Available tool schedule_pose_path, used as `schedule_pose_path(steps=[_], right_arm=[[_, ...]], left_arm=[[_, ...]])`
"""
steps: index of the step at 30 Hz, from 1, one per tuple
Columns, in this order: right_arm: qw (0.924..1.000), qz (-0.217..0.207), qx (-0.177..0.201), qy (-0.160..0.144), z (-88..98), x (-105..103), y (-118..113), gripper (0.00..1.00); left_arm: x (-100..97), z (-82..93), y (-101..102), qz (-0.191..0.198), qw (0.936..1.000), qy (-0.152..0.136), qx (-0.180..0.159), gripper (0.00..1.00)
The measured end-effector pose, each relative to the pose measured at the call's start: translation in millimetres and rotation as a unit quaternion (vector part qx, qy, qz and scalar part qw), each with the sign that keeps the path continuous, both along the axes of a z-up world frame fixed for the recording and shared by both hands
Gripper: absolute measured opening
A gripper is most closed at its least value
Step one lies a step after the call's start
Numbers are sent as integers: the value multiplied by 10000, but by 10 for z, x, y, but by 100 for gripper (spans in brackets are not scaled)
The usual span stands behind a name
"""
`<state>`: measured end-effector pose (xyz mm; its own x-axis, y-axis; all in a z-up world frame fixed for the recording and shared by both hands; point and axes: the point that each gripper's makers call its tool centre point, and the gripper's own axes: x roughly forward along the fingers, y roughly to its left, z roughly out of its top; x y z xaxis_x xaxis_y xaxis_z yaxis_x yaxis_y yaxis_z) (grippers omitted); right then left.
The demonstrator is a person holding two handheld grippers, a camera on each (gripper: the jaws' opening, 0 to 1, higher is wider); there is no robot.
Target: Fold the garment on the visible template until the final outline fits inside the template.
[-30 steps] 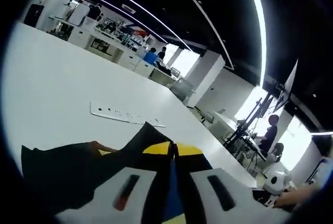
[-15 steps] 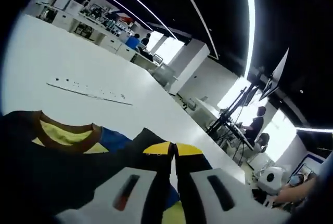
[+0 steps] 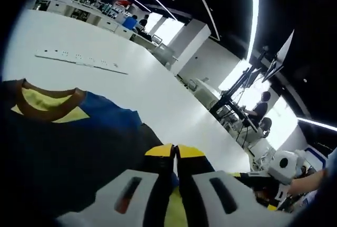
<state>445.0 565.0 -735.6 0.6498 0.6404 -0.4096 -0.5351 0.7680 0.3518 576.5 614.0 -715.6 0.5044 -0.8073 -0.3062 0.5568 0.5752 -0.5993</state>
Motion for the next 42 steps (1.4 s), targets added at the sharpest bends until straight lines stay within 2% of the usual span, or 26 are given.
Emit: schedule_pose_path(steps=[4,9,13,18,20,22,24,26,28,32,35,42], right_arm=[[10000,-5,-2,22,-11,-8,4,88],[10000,26,0,-2,9,5,30,88],[10000,35,-2,-17,19,13,36,88],[10000,53,-13,-1,12,2,41,88],[10000,55,-18,1,11,-4,41,88],[10000,49,-5,10,14,-6,40,88],[10000,51,-3,6,19,-6,42,88],[10000,59,-18,-5,24,-6,44,88],[10000,60,-16,-5,27,-1,50,88],[10000,80,-20,-37,54,12,69,88],[9999,98,-36,-51,62,20,79,88],[9998,145,-67,-81,96,21,107,88]], left_arm=[[2,-17,2,-3,10000,39,-3,0],[-19,-20,-9,-84,9998,-152,95,0],[-36,-15,-4,-67,9997,-178,124,1],[-28,-17,12,-87,9994,-265,181,24],[-5,-37,48,-125,9980,-473,395,37],[-39,-21,55,-184,9973,-547,445,52],[-60,-30,98,-336,9931,-836,751,67],[-50,-55,144,-335,9909,-934,910,85],[-44,-67,187,-321,9899,-947,1007,98],[-30,-84,295,-413,9853,-1091,1251,99],[-49,-89,372,-577,9790,-1242,1509,99],[-88,-59,527,-631,9750,-1303,1685,99]])
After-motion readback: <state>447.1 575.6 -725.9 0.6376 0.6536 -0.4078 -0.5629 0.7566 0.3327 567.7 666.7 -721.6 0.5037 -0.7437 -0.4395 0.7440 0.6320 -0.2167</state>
